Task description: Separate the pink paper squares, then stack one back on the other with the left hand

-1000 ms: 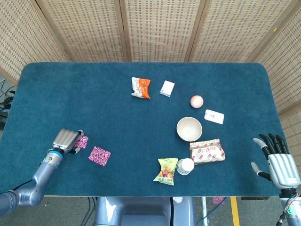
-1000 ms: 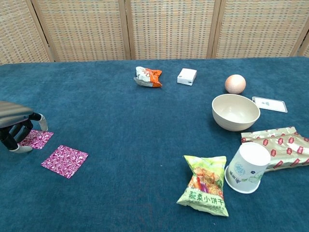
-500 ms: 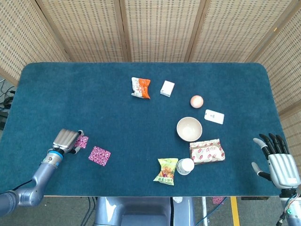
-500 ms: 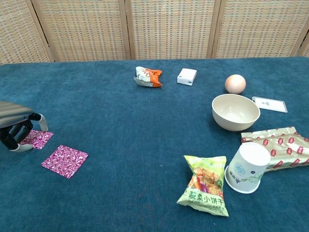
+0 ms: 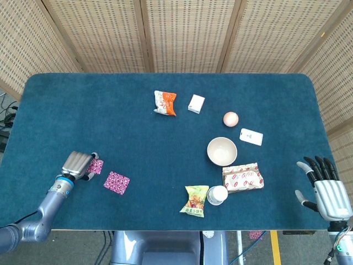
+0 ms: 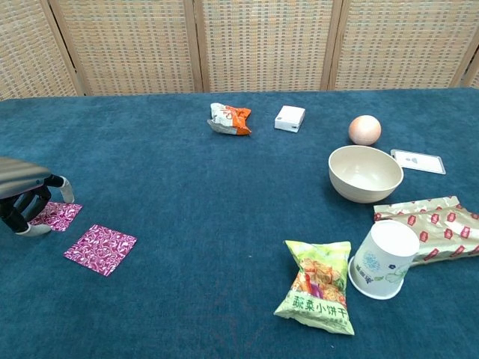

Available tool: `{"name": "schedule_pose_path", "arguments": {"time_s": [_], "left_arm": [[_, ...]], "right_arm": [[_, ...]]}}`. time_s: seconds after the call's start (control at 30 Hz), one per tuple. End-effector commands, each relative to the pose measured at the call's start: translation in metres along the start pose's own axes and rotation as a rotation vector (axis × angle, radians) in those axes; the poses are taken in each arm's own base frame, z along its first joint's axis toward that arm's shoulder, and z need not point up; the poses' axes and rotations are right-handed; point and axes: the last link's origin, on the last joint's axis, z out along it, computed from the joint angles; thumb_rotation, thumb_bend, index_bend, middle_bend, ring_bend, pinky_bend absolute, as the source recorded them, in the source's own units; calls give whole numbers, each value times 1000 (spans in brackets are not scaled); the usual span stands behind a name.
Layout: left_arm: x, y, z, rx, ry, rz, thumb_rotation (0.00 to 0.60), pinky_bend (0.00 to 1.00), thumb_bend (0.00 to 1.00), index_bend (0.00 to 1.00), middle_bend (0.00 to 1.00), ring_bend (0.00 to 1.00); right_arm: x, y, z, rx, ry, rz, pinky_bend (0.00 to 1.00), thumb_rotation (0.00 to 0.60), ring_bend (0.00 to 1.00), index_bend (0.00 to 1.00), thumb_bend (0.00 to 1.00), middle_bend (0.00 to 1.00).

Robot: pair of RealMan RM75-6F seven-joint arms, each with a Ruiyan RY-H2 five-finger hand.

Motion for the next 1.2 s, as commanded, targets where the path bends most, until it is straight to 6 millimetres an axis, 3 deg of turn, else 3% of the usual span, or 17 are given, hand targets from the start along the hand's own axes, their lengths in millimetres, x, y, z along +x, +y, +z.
{"name": "schedule_pose_path", "arguments": {"time_s": [0.03,1.2], "left_arm": [[0,0,0,0,1,1,523,541,318,571,645,582],[0,3,-3,-11,10,3,521,541,278,573,645,582]], "right_arm": [[0,0,0,0,0,1,0,600,0,174,328,139],[0,2,1,1,3,4,0,600,0,174,337,139]]}}
